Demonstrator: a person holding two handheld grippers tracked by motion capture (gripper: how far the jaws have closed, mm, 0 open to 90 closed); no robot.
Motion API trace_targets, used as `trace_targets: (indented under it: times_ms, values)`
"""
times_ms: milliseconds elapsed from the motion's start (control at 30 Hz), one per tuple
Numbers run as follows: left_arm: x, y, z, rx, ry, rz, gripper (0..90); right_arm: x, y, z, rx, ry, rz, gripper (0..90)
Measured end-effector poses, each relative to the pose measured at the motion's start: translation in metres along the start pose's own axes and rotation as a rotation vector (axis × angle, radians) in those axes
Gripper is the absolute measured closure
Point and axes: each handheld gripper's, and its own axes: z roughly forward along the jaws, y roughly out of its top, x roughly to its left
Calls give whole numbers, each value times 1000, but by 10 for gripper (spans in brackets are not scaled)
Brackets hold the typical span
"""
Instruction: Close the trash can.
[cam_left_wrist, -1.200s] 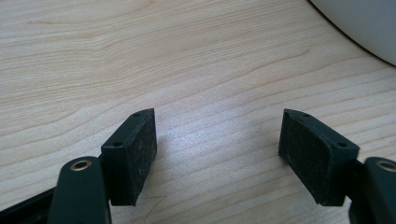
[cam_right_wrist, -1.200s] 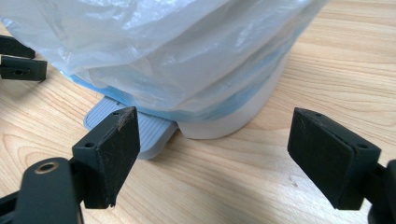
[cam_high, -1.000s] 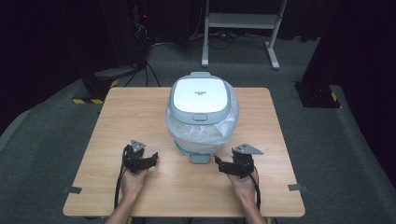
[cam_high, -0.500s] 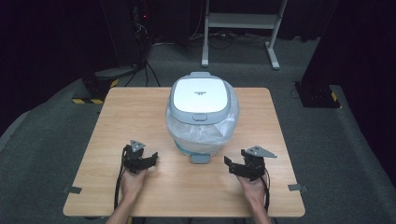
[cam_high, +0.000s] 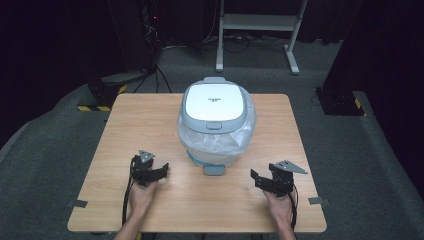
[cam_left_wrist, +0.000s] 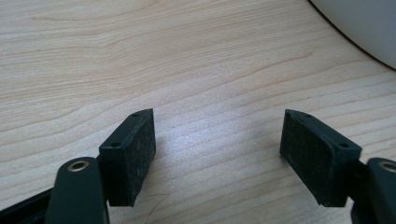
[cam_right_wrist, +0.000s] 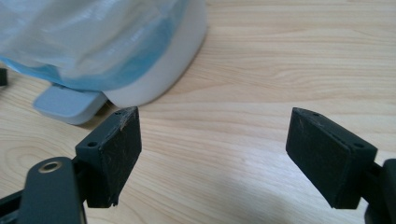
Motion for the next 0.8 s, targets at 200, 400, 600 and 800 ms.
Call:
trace_targets:
  times_ms: [200,400,600,800]
  values:
    - [-1,0,0,2,5,3,268,-10,-8,2,49,-58,1,178]
    - [-1,0,0,2,6,5,268,-19,-14,3,81,-102,6,178]
    - [-1,0,0,3,7,6,268,-24,-16,5,105,-127,-3,175]
    - [-1,0,0,3,8,8,267,-22,-15,9,163,-193,-45,179]
